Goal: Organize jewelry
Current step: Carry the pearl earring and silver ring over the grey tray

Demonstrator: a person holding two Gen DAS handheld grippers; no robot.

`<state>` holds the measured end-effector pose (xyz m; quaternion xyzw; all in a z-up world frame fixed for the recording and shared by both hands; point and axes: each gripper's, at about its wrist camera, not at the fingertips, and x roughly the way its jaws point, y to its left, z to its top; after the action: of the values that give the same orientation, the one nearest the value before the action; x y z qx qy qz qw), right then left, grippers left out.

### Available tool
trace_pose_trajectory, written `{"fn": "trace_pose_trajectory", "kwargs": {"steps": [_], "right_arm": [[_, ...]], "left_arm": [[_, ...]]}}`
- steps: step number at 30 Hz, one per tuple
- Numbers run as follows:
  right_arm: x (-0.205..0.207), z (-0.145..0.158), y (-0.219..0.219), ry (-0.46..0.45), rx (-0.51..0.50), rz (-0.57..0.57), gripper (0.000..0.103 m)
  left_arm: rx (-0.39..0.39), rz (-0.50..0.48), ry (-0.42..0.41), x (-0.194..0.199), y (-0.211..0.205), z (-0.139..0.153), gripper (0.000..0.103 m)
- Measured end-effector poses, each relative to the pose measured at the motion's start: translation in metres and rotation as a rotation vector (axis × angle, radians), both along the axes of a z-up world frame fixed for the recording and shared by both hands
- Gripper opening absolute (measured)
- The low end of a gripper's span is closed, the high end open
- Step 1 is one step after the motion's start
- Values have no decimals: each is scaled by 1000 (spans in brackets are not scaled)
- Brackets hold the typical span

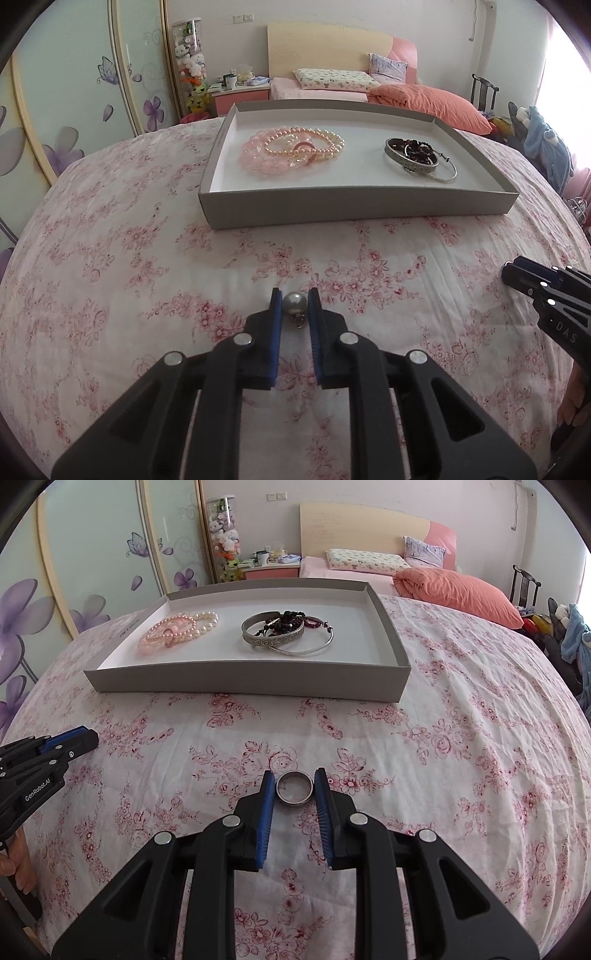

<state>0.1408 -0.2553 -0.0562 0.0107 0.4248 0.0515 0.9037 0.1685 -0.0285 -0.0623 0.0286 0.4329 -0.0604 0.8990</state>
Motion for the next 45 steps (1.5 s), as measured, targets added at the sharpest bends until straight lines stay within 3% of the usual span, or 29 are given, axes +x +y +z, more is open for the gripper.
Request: {"fn": "trace_pose_trajectory", "kwargs": {"steps": [10, 21, 28, 45], "right_arm": [[-1, 1, 1, -6, 13, 7, 23], [-12, 20, 12, -77, 32, 32, 23], [-22, 39, 23, -161, 40, 55, 23], [-37, 93, 42, -443, 14, 87, 23]], "left_arm": [[-10, -2, 0, -1, 1, 0, 14], [-27, 24, -17, -9, 5, 6, 14], [-54, 35, -90, -20, 8, 26, 14], [-42, 25, -367, -43, -6, 80, 14]]}}
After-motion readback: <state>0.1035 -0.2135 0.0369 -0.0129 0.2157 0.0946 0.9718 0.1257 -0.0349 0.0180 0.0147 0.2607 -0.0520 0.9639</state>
